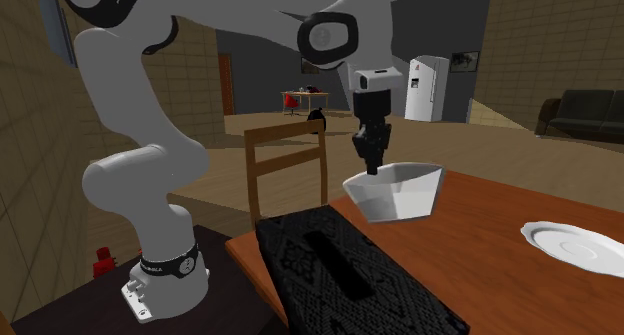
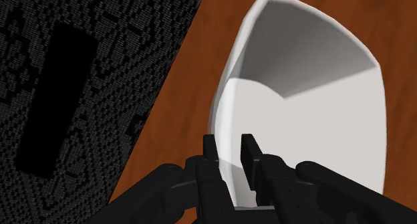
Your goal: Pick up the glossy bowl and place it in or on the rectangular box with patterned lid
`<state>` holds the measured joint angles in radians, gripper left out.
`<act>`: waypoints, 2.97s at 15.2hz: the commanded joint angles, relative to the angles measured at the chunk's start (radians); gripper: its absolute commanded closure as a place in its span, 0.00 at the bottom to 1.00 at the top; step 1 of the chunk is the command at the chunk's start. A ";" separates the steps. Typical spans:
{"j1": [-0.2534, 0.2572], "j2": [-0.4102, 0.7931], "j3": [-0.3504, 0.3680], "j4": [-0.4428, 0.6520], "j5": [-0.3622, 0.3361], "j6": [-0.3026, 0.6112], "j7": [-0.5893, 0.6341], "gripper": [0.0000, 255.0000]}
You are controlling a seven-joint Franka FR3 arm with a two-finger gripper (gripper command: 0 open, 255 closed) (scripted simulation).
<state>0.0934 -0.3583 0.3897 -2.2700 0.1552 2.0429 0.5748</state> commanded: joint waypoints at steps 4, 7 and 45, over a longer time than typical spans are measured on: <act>-0.002 -0.012 -0.009 0.058 -0.002 -0.068 -0.001 1.00; -0.004 -0.015 -0.013 0.095 -0.004 -0.108 -0.001 1.00; -0.158 -0.181 -0.458 0.129 -0.124 -0.349 -0.532 1.00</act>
<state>-0.0647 -0.5339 -0.0685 -2.1242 0.0309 1.6794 0.0429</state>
